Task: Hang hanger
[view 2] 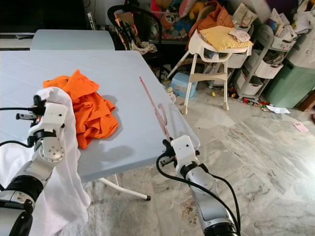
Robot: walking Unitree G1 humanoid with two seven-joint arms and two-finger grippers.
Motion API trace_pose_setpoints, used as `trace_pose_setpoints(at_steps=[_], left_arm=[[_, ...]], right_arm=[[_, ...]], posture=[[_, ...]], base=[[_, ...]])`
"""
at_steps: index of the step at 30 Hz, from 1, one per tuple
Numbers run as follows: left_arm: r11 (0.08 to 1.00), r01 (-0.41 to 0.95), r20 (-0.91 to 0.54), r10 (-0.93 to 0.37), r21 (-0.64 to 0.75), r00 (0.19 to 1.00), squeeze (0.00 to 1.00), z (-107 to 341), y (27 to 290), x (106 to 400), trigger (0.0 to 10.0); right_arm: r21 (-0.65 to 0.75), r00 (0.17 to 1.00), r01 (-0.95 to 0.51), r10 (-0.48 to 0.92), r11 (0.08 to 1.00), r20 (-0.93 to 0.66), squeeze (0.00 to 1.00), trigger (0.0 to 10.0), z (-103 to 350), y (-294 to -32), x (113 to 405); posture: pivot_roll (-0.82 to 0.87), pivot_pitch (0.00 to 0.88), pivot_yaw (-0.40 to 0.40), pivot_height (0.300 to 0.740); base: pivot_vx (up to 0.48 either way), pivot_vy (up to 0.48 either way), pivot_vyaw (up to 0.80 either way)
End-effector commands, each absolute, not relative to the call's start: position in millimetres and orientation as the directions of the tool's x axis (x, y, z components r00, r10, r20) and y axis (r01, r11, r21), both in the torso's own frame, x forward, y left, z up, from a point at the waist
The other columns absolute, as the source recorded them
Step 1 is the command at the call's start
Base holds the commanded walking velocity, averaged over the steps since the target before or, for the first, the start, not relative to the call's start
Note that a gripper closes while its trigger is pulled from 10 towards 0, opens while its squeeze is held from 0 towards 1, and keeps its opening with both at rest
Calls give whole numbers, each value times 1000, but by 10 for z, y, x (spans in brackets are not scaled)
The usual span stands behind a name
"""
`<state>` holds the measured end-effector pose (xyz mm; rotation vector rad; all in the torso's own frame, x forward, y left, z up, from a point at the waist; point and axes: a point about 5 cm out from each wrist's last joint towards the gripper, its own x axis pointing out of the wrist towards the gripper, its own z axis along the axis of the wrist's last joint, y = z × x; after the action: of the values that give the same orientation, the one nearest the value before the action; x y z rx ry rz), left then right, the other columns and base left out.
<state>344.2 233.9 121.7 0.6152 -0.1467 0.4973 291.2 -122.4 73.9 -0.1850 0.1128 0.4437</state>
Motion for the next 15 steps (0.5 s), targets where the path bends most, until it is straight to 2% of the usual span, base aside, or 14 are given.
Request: trace_pose_setpoints(at_steps=[1,5,8,10,14,15], left_arm=[[733,-482,206,440,481,874,1000,1098,2350,3375,10000],[757,-457,178,426,467,887,1000,1053,2355,3297,10000],[699,-396,210,340,596,917,1000,1132,2329,3276,10000],[686,-366,218,296,629,930,1000,1198,2300,3236,10000],[716,-365,210,301,595,930,1000,1249,2278,3109,10000],[753,-364,185,316,548,931,1000,1228,2251,3032,10000]], right_arm=[[-132,880,-451,415,883,-233,0,10000,583,-1240,2868],[-130,879,-450,412,883,-239,0,10000,564,-1244,2854],[-129,876,-454,416,882,-242,0,10000,550,-1231,2841],[-127,876,-456,418,881,-242,0,10000,549,-1224,2840],[-126,875,-457,420,880,-243,0,10000,547,-1216,2848],[-125,875,-458,420,880,-242,0,10000,547,-1211,2853]], posture=[[5,0,-121,740],[12,0,-117,740],[15,0,-114,740],[21,0,-113,740],[30,0,-112,740],[39,0,-112,740]], base=[[0,0,0],[0,0,0],[0,0,0],[0,0,0],[0,0,0],[0,0,0]])
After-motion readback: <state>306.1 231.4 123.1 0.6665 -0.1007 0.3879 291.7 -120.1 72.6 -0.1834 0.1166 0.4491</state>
